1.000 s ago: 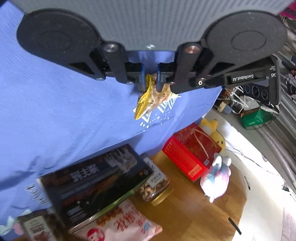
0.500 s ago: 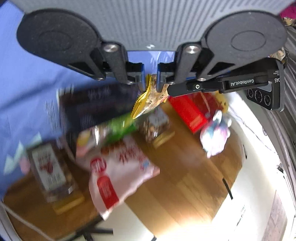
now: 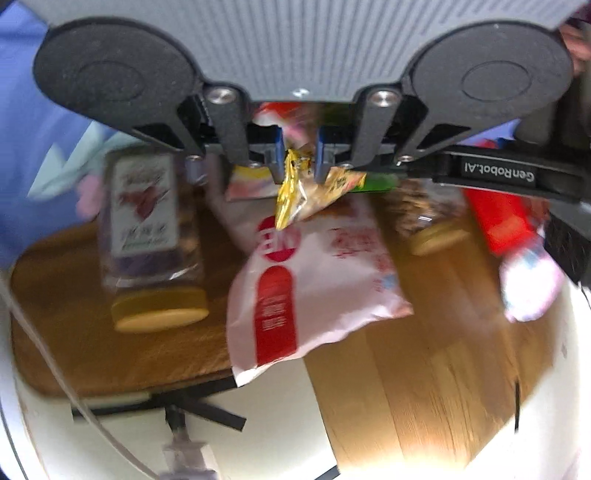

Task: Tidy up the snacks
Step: 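Carry the peanut bag into the black tin and release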

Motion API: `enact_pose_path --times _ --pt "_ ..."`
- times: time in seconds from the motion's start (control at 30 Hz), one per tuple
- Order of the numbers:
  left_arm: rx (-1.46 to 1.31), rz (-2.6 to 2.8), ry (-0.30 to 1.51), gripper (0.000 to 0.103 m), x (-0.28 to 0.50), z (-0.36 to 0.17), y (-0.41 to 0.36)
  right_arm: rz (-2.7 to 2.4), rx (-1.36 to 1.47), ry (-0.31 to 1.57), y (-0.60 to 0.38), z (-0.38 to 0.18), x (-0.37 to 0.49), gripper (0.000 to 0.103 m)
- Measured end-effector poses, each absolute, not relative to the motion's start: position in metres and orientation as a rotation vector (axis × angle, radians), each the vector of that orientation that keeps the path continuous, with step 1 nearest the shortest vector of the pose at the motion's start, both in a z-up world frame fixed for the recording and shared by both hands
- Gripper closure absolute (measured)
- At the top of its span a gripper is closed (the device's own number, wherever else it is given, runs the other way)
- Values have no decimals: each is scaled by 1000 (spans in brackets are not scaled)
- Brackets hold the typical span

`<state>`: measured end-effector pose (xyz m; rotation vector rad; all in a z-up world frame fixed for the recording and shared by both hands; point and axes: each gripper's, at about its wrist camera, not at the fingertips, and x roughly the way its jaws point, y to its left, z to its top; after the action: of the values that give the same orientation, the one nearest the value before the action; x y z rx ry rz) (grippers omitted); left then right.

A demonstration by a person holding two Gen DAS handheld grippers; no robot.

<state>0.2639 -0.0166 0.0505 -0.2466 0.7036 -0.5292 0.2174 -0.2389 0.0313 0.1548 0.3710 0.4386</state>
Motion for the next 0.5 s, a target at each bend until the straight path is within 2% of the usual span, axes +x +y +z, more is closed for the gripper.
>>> enact_pose_path --times 0.03,0.1,0.33,0.5 --pt "-241 -513 709 66 267 47 -18 405 108 347 -235 29 218 60" --pt "-236 -488 704 64 270 43 -18 356 65 285 -234 28 216 52" --pt "-245 -460 676 64 254 54 -12 346 215 278 -262 25 204 52" --pt "-176 -406 624 59 216 74 -14 349 338 312 -268 24 181 52"
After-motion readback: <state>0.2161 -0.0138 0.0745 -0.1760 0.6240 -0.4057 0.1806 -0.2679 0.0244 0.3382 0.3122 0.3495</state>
